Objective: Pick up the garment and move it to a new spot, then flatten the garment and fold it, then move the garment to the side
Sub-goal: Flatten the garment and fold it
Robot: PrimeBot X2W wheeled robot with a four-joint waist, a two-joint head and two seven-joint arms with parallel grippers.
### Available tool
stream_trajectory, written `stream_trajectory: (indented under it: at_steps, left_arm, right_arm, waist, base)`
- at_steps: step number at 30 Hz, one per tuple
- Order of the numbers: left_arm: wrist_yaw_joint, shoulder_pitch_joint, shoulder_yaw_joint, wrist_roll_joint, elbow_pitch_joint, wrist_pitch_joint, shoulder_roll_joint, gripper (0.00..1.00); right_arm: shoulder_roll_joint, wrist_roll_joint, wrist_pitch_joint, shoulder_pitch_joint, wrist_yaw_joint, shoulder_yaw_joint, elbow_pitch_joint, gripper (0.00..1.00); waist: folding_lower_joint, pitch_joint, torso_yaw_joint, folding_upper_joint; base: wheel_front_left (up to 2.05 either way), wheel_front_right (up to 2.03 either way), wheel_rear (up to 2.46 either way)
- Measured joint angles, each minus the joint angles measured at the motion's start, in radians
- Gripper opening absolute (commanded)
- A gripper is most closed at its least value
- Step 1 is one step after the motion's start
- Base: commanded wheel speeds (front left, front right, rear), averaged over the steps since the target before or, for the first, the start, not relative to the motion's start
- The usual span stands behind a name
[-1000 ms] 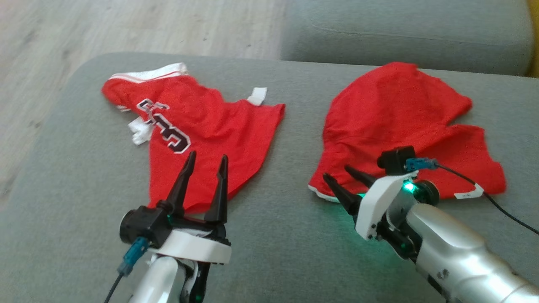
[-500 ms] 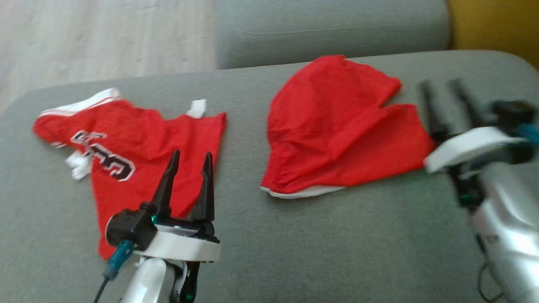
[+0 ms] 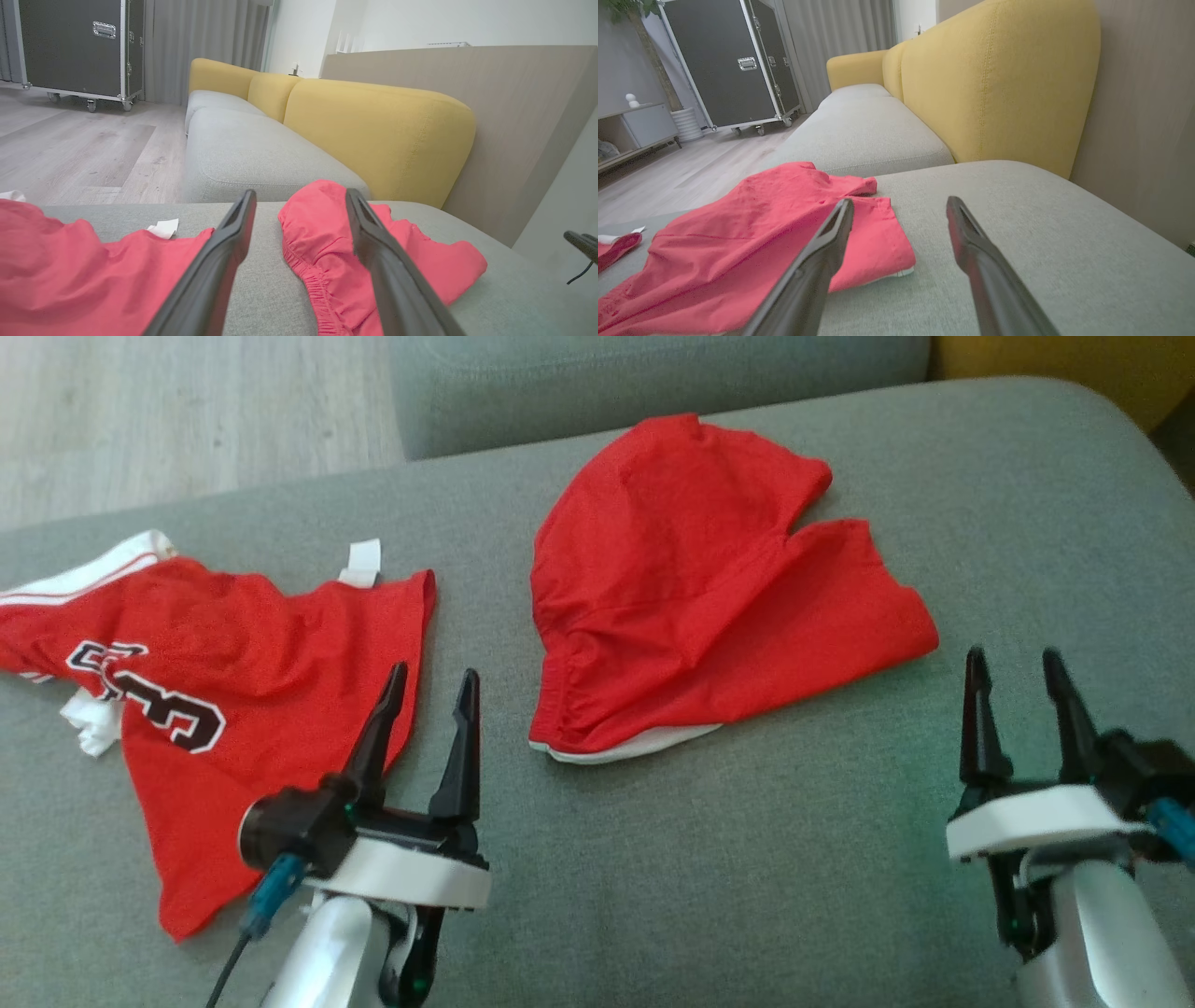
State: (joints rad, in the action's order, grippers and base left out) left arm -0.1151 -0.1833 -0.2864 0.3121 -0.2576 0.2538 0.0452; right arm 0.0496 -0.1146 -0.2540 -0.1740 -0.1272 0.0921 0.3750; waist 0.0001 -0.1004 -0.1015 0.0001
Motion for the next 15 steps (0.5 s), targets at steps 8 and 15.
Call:
stream_trajectory:
  at_steps: [8, 15]
  left_arm:
    - [-0.01, -0.102, -0.144, -0.112, -0.225, -0.018, 0.048, 1.0]
    - [-0.017, -0.2, -0.337, -0.034, -0.352, -0.078, 0.094, 1.0]
  right_arm:
    - [-0.001, -0.01, 0.0, -0.018, 0.0, 0.0, -0.022, 1.0]
    - [-0.001, -0.018, 0.0, -0.019, 0.0, -0.001, -0.022, 1.0]
  waist:
    - [0.0001, -0.05, -0.01, 0.0]
    - [0.0, -0.077, -0.022, 0.0]
  base:
    - [0.0, 0.0, 0.0]
    - [0.0, 0.0, 0.0]
